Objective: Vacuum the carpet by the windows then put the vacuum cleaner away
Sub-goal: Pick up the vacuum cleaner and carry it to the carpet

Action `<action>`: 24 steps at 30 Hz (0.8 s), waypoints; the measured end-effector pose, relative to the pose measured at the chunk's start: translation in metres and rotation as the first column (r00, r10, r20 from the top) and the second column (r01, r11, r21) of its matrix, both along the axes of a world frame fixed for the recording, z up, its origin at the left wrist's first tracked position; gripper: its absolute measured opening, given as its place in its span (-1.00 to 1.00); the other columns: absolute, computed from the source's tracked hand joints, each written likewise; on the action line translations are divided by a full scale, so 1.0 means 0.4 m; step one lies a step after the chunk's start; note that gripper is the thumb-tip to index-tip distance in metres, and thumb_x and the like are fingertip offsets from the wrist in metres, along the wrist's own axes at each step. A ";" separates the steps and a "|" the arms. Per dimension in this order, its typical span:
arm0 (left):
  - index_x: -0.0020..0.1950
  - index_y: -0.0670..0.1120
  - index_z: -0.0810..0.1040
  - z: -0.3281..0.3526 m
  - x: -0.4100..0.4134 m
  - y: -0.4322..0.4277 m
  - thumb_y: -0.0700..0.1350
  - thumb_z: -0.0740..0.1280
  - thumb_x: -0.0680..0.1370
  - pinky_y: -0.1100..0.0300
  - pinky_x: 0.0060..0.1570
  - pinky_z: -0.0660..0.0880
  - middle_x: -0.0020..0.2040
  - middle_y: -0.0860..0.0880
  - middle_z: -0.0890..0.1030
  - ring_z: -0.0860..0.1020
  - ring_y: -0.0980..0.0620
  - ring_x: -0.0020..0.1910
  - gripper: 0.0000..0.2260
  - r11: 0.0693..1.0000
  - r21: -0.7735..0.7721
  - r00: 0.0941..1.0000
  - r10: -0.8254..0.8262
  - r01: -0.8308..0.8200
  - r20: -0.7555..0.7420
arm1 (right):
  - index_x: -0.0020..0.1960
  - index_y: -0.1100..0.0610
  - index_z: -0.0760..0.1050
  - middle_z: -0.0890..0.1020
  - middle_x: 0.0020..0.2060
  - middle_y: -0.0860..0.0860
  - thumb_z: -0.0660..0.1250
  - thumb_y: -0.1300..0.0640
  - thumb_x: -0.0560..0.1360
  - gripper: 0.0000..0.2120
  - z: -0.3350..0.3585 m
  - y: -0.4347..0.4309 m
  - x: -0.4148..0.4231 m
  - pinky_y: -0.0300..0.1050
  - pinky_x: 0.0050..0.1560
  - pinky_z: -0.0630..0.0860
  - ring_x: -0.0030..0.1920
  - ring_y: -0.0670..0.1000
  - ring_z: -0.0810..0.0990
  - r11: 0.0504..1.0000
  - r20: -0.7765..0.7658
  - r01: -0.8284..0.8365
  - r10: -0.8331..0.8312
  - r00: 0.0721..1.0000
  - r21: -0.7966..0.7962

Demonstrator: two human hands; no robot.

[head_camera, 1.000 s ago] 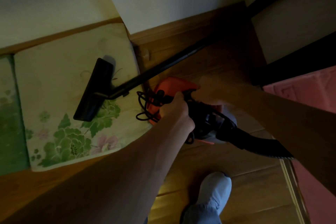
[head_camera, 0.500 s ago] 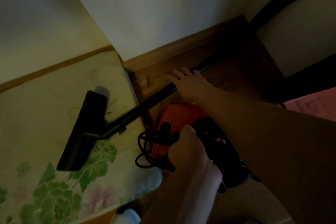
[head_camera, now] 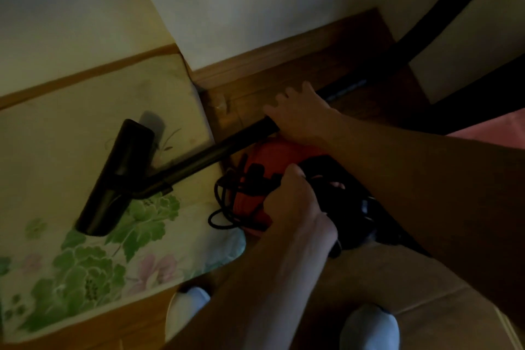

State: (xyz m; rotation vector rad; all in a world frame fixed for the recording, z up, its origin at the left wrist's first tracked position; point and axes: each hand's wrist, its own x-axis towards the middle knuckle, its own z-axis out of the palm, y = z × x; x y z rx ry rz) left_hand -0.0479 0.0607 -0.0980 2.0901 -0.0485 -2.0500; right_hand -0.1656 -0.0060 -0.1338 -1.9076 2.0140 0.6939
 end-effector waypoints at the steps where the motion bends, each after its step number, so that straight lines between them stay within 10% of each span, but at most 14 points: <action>1: -0.13 -0.23 0.53 0.013 -0.005 0.000 -0.27 0.32 0.48 0.06 -0.31 0.61 -0.25 -0.19 0.57 0.53 -0.09 -0.43 -0.97 0.998 0.027 0.997 0.064 -0.063 -0.049 | 0.44 0.07 0.25 0.44 0.31 0.18 0.20 -0.06 0.61 -0.55 0.025 0.003 0.006 0.24 0.31 0.26 0.32 0.22 0.39 1.000 -0.004 -0.016 0.016 1.000 -0.009; 6: -0.24 -0.22 0.50 0.107 0.029 -0.030 -0.27 0.31 0.53 0.06 -0.29 0.59 -0.30 -0.15 0.52 0.50 -0.04 -0.40 -0.86 0.996 0.063 0.996 0.060 -0.056 -0.068 | 0.18 0.15 0.48 0.53 -0.10 0.05 0.31 -0.31 0.47 -0.44 0.151 0.027 0.041 0.05 -0.06 0.56 -0.11 0.08 0.56 0.996 0.126 0.030 -0.040 0.991 0.083; 15: -0.05 -0.17 0.50 0.261 0.140 0.008 -0.25 0.28 0.55 0.12 -0.41 0.53 -0.29 -0.12 0.48 0.46 -0.05 -0.42 -0.97 0.981 0.050 0.980 -0.185 0.189 -0.077 | 0.07 0.09 0.50 0.53 -0.23 -0.01 0.31 -0.21 0.52 -0.63 0.360 0.159 0.092 -0.06 -0.24 0.47 -0.32 -0.04 0.47 0.966 0.211 0.218 -0.243 0.947 0.137; 21: -0.08 -0.22 0.44 0.421 0.210 0.075 -0.31 0.28 0.54 0.12 -0.41 0.49 -0.34 -0.16 0.43 0.42 -0.06 -0.50 -0.97 0.915 0.034 0.915 -0.402 0.402 0.017 | 0.24 0.11 0.49 0.58 0.13 0.11 0.33 -0.12 0.52 -0.59 0.492 0.358 0.147 0.10 0.09 0.51 0.12 0.18 0.56 0.831 0.305 0.534 -0.554 0.775 0.155; 24: -0.06 -0.22 0.45 0.505 0.247 0.098 -0.29 0.28 0.56 0.09 -0.37 0.48 -0.30 -0.16 0.43 0.43 -0.08 -0.46 -0.97 0.858 0.067 0.859 -0.512 0.509 0.029 | 0.22 0.10 0.46 0.57 0.10 0.05 0.34 -0.19 0.51 -0.56 0.595 0.468 0.182 -0.11 -0.17 0.43 0.01 0.08 0.56 0.767 0.265 0.600 -0.641 0.720 0.227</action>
